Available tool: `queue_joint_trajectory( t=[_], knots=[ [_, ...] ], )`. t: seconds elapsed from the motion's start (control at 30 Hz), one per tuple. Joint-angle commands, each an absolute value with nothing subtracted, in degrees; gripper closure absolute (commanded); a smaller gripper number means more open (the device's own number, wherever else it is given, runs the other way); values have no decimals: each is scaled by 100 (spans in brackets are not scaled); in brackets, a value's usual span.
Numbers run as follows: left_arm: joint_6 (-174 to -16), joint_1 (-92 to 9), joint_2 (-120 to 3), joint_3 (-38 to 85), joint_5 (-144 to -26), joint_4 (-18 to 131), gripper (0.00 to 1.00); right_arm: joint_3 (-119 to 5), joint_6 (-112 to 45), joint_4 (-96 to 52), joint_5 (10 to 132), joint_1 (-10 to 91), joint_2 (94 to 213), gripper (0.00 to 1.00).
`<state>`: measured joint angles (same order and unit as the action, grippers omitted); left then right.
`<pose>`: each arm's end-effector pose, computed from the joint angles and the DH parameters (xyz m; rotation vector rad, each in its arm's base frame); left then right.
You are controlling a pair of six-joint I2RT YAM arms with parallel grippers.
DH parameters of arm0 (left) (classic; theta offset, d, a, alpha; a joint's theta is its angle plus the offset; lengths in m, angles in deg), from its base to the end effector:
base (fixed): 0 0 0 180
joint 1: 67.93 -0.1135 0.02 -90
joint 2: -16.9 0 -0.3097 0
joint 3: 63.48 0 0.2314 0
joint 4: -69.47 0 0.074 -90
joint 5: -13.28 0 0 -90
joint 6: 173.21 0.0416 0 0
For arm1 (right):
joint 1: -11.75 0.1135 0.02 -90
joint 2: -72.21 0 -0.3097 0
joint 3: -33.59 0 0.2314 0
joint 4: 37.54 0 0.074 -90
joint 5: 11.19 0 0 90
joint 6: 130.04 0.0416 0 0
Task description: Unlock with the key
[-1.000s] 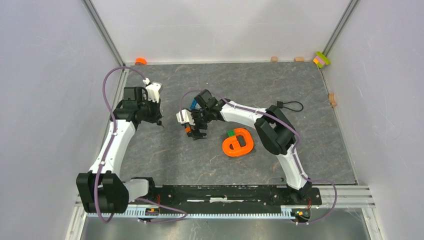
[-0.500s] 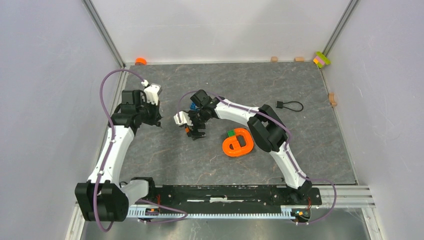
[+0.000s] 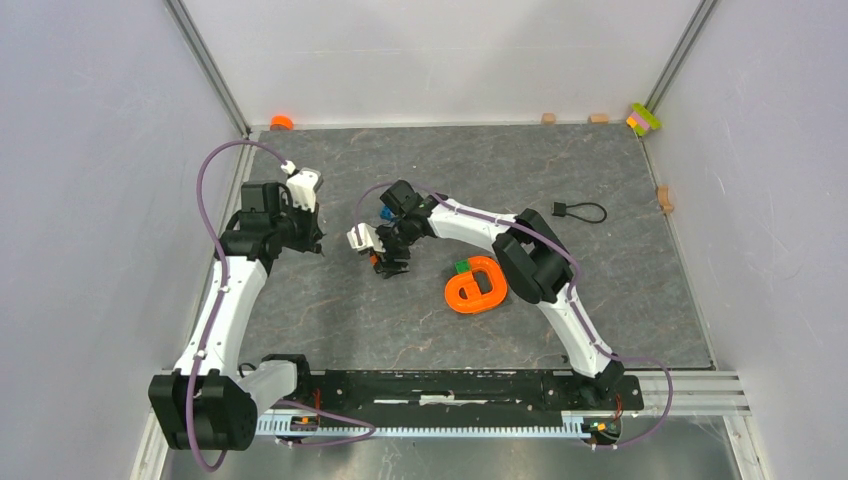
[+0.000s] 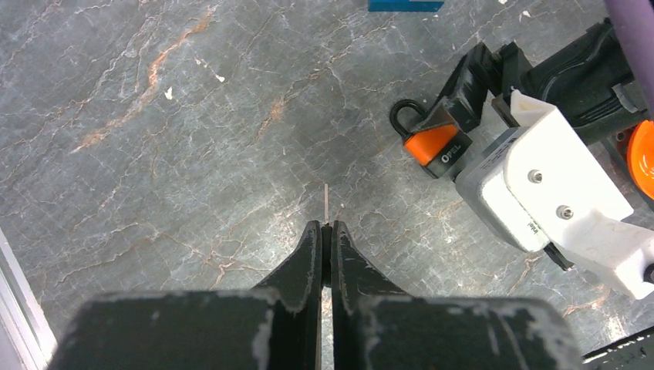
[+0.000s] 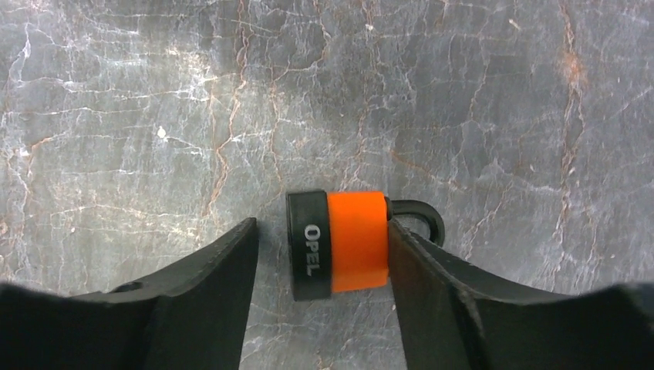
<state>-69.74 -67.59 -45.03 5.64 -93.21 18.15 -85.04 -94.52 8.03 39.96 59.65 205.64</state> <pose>0.1855 -0.0129 0.3364 0.4179 2.2738 -0.2206 0.3220 0.3953 0.1868 -2.0696 1.3689 0.8323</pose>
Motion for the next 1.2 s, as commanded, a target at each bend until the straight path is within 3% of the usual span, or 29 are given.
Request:
queue_joint_trajectory(
  t=[0.0,0.23,0.4,0.53,0.67,0.77,0.9,1.17],
  knots=[
    [-6937,-6784,-4370,586,-9552,1973,98,-7785,-8875,232,4591,5991,20082,37],
    [-6960,-6784,-4436,682,-9870,1982,98,-6176,-6947,-1093,5916,5994,18949,69],
    [-6989,-6784,-4582,787,-10092,1981,98,-4811,-5846,-2052,7086,5932,18024,72],
    [-7019,-6767,-4604,781,-10098,1981,98,-4531,-5235,-2376,7219,5929,17919,64],
    [-7057,-6767,-4488,729,-10056,1964,98,-4508,-4734,-2607,6975,5925,18015,34],
    [-7048,-6767,-4412,669,-10027,1964,98,-4623,-4592,-2629,6698,5917,17994,20],
    [-7022,-6762,-4349,641,-10045,1968,98,-4659,-5146,-2444,6643,5921,17664,15],
    [-6968,-6767,-4329,623,-10188,1963,97,-4550,-7038,-1271,6914,5859,17171,17]
  ],
)
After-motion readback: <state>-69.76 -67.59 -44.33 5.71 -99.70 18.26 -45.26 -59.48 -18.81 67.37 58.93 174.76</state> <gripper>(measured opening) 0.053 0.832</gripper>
